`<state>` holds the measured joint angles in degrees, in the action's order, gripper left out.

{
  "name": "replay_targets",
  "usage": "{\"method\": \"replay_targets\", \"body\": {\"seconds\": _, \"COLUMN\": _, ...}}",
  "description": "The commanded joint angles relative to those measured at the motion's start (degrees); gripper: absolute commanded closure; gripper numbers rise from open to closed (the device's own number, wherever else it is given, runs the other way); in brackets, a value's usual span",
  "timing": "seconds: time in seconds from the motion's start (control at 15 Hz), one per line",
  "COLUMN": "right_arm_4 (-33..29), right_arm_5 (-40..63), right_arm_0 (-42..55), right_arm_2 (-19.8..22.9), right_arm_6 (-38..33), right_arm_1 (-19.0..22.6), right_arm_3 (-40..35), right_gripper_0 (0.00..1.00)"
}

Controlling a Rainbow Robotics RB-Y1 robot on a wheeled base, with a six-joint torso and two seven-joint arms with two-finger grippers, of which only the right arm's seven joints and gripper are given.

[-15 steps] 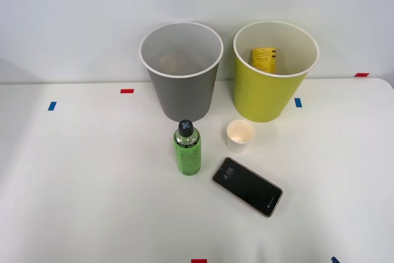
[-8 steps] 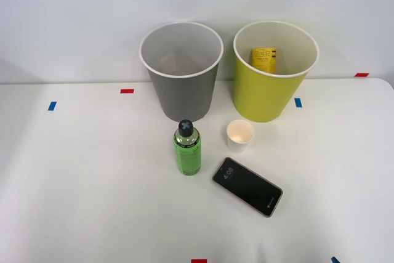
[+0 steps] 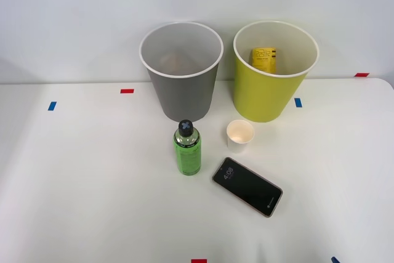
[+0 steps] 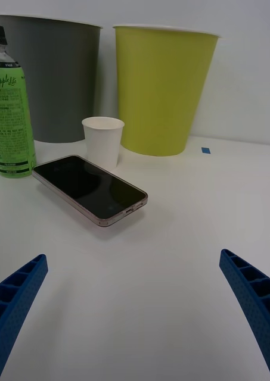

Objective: Put cans in the gray bin, plastic bottles in the light green bin

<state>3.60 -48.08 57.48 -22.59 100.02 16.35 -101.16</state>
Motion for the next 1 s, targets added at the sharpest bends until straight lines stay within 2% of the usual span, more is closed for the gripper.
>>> {"method": "replay_targets", "body": {"seconds": 0.07, "right_arm_4": 0.0, "right_arm_5": 0.0, "right_arm_0": 0.0, "right_arm_2": 0.0, "right_arm_6": 0.0, "right_arm_1": 0.0, "right_arm_3": 0.0, "right_gripper_0": 0.0}}
{"method": "replay_targets", "body": {"seconds": 1.0, "right_arm_4": 0.0, "right_arm_5": 0.0, "right_arm_0": 0.0, "right_arm_2": 0.0, "right_arm_6": 0.0, "right_arm_1": 0.0, "right_arm_3": 0.0, "right_gripper_0": 0.0}}
